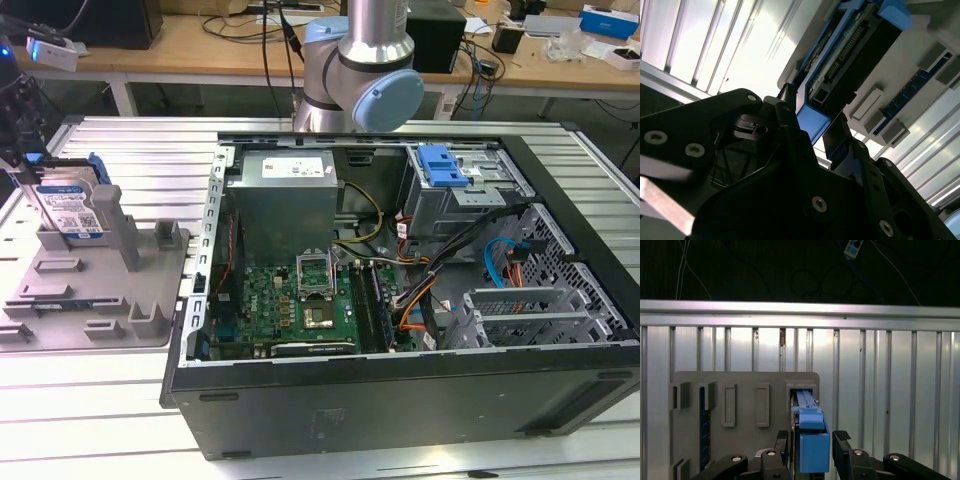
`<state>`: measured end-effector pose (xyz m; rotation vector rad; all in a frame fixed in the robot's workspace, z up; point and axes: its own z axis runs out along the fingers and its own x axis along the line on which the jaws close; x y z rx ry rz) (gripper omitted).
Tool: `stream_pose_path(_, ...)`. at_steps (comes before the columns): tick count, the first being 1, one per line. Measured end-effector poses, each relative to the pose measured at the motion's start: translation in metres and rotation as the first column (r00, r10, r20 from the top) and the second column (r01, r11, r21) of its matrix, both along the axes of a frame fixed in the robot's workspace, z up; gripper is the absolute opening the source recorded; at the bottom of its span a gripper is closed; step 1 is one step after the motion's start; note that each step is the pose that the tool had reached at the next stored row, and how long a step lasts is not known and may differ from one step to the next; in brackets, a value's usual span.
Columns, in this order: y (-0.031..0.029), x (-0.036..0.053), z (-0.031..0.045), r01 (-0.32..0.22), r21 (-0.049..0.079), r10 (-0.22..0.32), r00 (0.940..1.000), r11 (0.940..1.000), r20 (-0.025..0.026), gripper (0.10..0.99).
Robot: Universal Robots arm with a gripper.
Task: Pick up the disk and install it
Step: 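Pick up the disk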
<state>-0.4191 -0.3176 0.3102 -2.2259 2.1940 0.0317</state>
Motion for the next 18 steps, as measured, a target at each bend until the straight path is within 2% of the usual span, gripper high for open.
stream_pose_path(18, -0.0001, 0.0004, -0.0076, 0.000, 0.000, 0.000, 1.0000, 1.0000, 0.0000, 0.482)
